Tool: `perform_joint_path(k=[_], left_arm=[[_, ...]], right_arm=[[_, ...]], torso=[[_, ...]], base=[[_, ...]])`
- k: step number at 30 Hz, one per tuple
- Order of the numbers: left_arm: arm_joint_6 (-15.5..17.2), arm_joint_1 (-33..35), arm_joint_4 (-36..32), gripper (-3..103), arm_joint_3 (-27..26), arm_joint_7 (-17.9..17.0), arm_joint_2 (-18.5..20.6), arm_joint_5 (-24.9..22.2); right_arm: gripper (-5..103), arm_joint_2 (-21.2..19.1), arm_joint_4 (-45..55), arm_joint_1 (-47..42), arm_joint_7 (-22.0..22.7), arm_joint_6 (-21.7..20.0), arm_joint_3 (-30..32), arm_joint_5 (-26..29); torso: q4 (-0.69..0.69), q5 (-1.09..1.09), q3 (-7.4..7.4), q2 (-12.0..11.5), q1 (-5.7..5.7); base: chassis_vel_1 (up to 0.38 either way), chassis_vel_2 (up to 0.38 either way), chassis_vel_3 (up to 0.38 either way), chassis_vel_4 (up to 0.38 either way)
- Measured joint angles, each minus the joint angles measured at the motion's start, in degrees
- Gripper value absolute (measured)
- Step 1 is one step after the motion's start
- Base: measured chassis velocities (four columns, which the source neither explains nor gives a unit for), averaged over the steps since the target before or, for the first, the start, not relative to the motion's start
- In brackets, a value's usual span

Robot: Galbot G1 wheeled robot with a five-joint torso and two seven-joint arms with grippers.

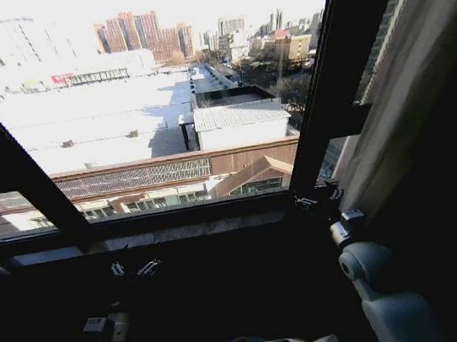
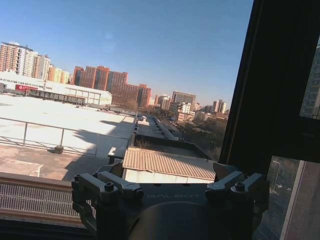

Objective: Open the curtains by pulling them apart, changing their state from closed to fully open.

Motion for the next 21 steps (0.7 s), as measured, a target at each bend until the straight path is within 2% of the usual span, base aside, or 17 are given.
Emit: perform_joint_path(k=[21], left_arm=[[0.0,0.0,0.1,100,0.1,0.1,-0.2,0.3]], right_arm=[[100,0.2,-0.2,-0.1,-0.1,1.1,-0.4,-0.3]], torso=[[0.00,0.00,0.00,0.0,0.00]], base=[[0.353,0.358,-0.348,-0.365]])
